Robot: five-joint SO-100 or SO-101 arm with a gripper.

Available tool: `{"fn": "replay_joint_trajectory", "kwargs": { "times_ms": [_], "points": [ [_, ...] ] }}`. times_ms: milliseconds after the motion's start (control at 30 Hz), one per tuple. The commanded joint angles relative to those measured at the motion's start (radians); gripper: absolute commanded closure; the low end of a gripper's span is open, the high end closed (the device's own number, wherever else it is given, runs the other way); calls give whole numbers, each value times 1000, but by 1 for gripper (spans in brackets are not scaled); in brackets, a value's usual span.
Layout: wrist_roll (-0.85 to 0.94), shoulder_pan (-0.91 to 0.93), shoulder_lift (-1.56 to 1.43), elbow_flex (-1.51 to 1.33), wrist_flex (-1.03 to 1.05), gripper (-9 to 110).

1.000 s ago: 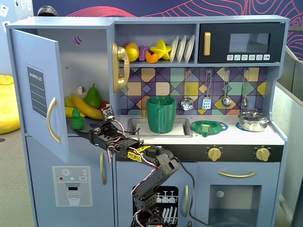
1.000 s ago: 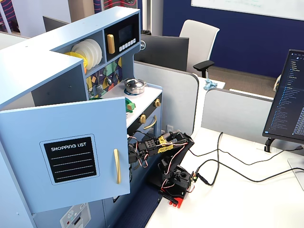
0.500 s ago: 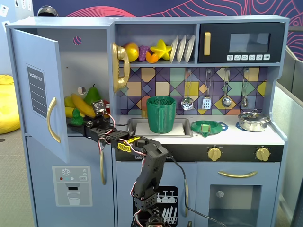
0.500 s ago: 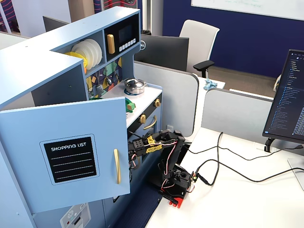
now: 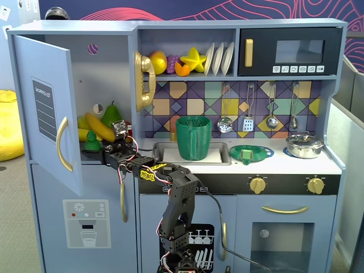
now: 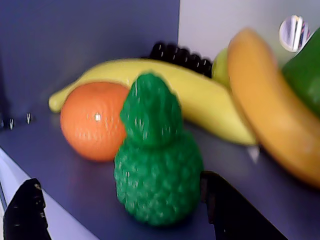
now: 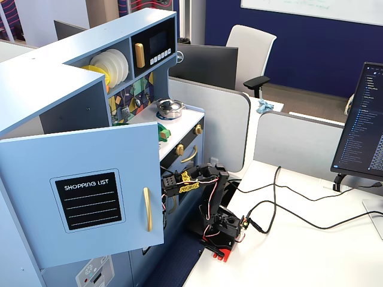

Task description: Pick up the green pineapple from the left cabinet and place it in the green recipient

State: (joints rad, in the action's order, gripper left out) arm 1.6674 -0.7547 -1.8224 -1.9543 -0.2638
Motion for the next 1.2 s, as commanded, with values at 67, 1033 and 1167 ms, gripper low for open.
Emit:
{"fn": "replay_joint_trajectory", "kwargs": {
  "times_ms": [67, 1033, 1167],
  "points": [
    [-15, 14, 40, 106, -32, 67],
    [3, -15, 324, 488, 167, 101],
    [44, -28, 244, 428, 202, 101]
  ]
}}
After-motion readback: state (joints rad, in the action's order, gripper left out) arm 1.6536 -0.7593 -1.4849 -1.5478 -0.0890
